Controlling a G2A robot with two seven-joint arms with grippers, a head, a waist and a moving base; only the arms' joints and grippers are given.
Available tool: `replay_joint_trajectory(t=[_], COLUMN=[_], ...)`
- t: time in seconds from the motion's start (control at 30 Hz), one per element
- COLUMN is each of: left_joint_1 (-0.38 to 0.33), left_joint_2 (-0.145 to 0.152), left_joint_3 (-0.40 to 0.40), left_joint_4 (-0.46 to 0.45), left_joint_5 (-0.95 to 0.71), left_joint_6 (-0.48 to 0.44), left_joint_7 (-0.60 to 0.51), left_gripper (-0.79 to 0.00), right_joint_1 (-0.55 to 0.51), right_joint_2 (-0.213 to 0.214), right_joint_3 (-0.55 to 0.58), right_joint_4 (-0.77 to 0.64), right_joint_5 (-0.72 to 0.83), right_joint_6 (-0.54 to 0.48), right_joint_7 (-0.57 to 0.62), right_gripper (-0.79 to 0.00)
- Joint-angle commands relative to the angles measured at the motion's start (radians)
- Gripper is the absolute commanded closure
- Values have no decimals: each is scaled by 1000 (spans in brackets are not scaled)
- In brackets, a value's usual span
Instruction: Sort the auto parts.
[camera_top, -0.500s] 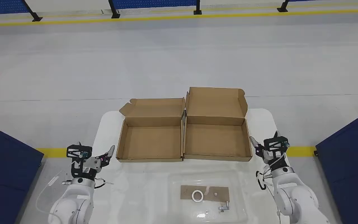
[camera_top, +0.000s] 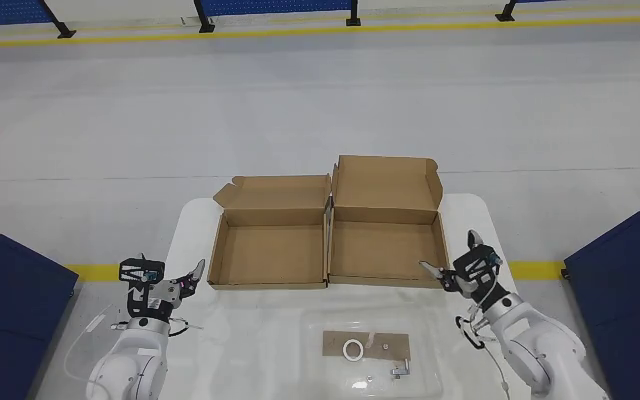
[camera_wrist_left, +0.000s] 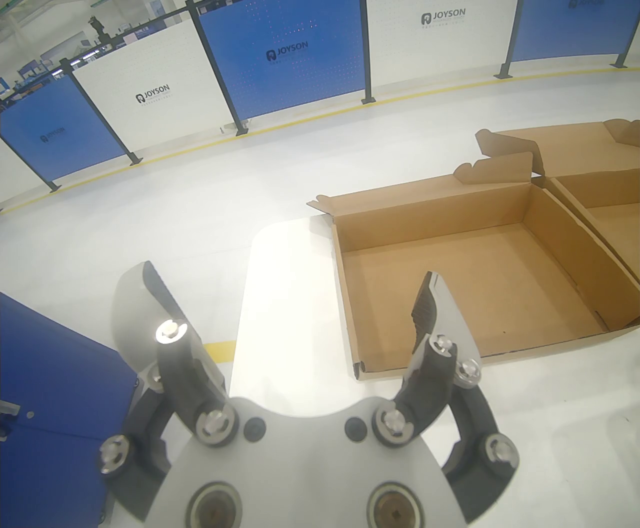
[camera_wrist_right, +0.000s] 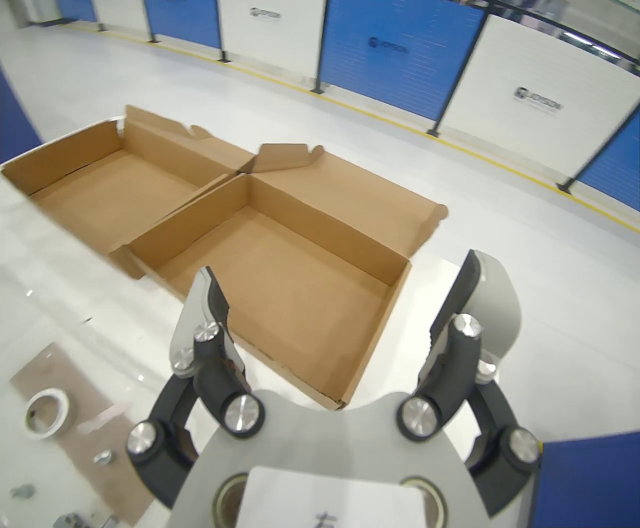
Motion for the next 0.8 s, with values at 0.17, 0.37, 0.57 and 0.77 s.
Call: replay_joint_trajectory(t=[0.17, 0.37, 0.57, 0.77], left_joint_1=[0, 0, 0, 0], left_joint_2=[0, 0, 0, 0], left_joint_3=[0, 0, 0, 0], left_joint_4=[0, 0, 0, 0], left_joint_5=[0, 0, 0, 0], left_joint_6=[0, 0, 0, 0], left_joint_7=[0, 0, 0, 0], left_gripper=[-785, -785, -785, -785], right_joint_1=[0, 13, 47, 62], right_joint_2=[0, 7, 27, 34], right_joint_3=[-1, 1, 18, 28], right_joint_4=[1, -33, -65, -76], right_joint_5=[0, 19, 127, 149], right_joint_6=[13, -107, -362, -420], right_joint_7=[-1, -3, 197, 278], right_gripper=[-785, -785, -785, -785])
